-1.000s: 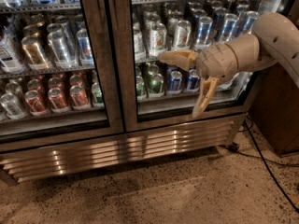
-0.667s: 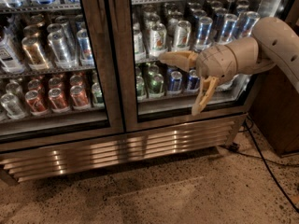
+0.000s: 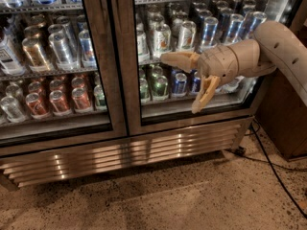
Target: Open left fridge door
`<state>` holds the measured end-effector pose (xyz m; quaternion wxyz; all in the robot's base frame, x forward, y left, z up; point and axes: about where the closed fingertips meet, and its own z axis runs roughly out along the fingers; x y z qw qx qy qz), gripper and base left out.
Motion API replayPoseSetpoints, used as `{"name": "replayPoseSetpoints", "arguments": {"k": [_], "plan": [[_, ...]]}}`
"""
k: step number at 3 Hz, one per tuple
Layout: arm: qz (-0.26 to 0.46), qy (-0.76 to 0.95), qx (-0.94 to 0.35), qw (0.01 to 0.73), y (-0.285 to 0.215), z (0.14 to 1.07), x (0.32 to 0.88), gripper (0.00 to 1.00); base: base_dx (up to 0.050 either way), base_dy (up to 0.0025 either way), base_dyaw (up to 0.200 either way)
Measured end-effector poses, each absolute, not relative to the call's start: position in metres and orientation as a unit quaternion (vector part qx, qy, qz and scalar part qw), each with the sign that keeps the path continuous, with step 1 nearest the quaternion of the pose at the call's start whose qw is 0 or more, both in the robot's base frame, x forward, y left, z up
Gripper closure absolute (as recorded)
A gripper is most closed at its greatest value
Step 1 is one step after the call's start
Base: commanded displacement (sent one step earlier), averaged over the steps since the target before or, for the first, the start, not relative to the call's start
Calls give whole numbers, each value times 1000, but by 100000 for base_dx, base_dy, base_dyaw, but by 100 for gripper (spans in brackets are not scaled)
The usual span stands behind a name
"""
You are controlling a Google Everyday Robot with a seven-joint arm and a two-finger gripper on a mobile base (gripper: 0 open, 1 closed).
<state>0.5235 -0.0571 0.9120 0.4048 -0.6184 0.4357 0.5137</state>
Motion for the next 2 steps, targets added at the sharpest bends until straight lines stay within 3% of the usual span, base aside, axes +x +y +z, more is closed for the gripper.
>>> {"name": "replayPoseSetpoints", "arguments": {"k": [2], "plan": [[487, 424, -640, 417, -34, 976, 509, 0, 0, 0, 0]]}}
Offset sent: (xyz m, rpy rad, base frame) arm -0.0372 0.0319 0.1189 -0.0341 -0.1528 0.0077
